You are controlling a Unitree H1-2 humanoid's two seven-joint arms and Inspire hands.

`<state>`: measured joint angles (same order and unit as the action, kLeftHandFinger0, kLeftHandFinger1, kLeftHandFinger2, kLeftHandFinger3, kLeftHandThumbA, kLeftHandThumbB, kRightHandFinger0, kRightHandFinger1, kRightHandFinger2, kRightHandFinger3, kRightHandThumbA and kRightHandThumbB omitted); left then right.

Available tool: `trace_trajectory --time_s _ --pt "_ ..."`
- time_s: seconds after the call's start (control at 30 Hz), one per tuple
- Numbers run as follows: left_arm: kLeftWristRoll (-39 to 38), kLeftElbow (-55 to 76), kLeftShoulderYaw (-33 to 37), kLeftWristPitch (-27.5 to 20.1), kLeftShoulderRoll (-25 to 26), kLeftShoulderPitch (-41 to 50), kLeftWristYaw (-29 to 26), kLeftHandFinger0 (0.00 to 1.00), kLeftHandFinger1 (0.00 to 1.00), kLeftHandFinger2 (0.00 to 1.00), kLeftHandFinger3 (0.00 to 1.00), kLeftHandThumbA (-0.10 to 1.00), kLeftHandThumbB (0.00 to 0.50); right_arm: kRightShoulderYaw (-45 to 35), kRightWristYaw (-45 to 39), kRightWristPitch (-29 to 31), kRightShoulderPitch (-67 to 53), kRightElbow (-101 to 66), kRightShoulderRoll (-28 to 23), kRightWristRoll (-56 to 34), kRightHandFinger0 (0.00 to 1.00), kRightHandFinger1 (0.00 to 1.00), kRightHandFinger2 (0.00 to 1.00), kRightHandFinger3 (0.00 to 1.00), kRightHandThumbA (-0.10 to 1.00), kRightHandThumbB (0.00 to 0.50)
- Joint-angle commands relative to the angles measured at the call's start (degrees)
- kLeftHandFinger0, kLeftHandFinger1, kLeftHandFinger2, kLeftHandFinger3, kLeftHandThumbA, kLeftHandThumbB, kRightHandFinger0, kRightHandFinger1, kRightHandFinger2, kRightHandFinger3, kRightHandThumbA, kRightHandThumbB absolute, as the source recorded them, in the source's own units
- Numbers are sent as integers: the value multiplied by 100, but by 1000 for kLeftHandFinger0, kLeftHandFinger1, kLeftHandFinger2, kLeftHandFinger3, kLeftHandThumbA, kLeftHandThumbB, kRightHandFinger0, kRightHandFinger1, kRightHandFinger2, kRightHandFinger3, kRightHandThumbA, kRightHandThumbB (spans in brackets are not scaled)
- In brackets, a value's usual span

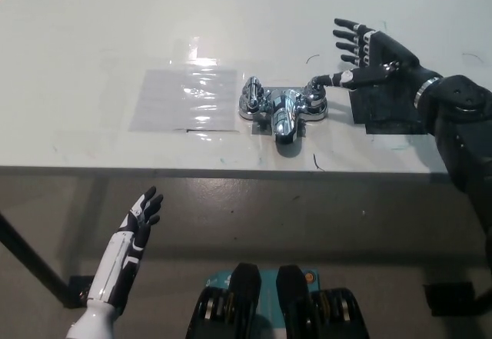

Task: The faucet is at the center of the desk and the robot turn off the faucet by turning the right faucet handle using the right hand

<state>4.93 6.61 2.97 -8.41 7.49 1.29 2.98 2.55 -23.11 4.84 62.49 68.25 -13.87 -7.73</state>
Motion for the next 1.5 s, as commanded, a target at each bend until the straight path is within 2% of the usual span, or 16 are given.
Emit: trace_trajectory --time_s 0.0,0.03,0.13,0.37,0.53,0.67,0.87,1.03,1.17,1.23,1.47 --pt "8 75 22 -215 70 -82 83 1000 1000 1000 1000 1000 230 1 -42 327 260 5 6 127 1000 1000 1000 1000 1000 397" --pt "9 83 18 -207 72 -84 87 1000 1000 1000 1000 1000 222 -3 -37 352 261 32 19 131 1000 1000 1000 1000 1000 389" --pt "39 66 11 -213 84 -94 88 1000 1000 1000 1000 1000 218 -2 -49 367 272 126 43 157 1000 1000 1000 1000 1000 411" --pt "50 37 9 -223 97 -124 108 1000 1000 1000 1000 1000 226 -47 -157 423 274 245 82 177 1000 1000 1000 1000 1000 396" --pt "76 61 6 -228 94 -120 102 1000 1000 1000 1000 1000 207 -62 -193 457 291 321 127 197 1000 1000 1000 1000 1000 392" --pt "94 73 2 -204 84 -136 110 1000 1000 1000 1000 1000 217 -19 -128 431 306 330 161 278 1000 1000 1000 1000 1000 414" --pt "139 99 -15 -180 89 -145 92 1000 1000 1000 1000 1000 197 -85 -257 328 357 343 224 213 1000 1000 1000 1000 1000 417" --pt "115 90 -17 -179 87 -155 109 1000 1000 1000 1000 1000 207 -260 -427 274 387 418 318 47 1000 1000 1000 1000 1000 430" --pt "148 87 -21 -152 79 -171 89 1000 1000 1000 1000 1000 207 -297 -524 213 398 420 389 52 1000 1000 1000 1000 1000 421" --pt "147 73 -26 -173 82 -184 86 1000 1000 1000 1000 1000 206 -313 -584 237 373 362 448 41 1000 1000 1000 1000 1000 399" --pt "110 107 -44 -92 85 -200 100 1000 1000 1000 1000 1000 212 -330 -702 242 303 209 534 45 1000 1000 1000 1000 1000 398"
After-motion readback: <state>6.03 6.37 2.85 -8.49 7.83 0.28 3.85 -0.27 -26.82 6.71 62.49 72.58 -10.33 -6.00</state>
